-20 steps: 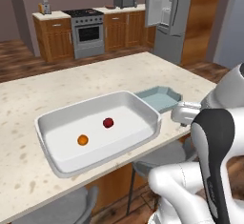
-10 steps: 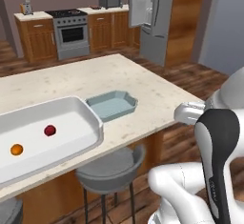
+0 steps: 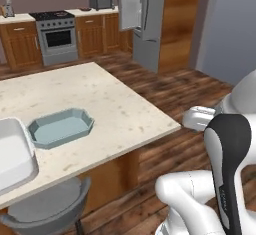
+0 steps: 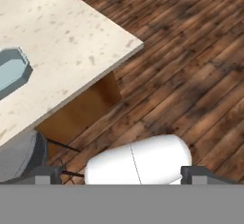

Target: Place the cold items (tomato and tangerine) from the fridge in one tupperware on the dining counter. Place the warm items (hot dog and kebab skewer) in the stove area in another tupperware.

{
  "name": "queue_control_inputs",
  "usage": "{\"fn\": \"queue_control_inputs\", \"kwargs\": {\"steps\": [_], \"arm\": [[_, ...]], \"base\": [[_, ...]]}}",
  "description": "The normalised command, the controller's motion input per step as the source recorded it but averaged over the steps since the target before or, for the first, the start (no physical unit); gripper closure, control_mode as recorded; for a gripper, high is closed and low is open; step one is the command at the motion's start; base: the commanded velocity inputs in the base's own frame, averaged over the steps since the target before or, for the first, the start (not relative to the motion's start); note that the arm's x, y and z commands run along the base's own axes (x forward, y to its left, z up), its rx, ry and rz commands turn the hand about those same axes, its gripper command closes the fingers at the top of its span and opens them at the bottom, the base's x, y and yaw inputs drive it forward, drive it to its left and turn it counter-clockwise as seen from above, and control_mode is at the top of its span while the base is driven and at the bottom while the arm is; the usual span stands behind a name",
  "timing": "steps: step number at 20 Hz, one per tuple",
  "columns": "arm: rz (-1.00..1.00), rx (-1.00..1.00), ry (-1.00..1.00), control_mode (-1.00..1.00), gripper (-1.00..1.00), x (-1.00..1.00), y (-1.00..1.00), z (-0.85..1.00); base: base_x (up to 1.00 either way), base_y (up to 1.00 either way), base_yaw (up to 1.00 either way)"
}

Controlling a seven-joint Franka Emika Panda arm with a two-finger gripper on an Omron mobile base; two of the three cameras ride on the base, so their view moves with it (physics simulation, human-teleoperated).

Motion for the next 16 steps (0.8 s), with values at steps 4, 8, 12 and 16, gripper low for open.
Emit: {"fn": "queue_control_inputs", "kwargs": {"steps": [4,8,12,16], "arm": [[0.0,0.0,0.0,1.0,-1.0,0.0,0.0,0.0],[0.0,0.0,0.0,1.0,-1.0,0.0,0.0,0.0],[0.0,0.0,0.0,1.0,-1.0,0.0,0.0,0.0],[0.0,0.0,0.0,1.0,-1.0,0.0,0.0,0.0]], "base": [[0.54,-1.0,0.0],[0.65,-1.0,0.04],[0.75,-1.0,0.14],[0.91,-0.97,0.22]]}}
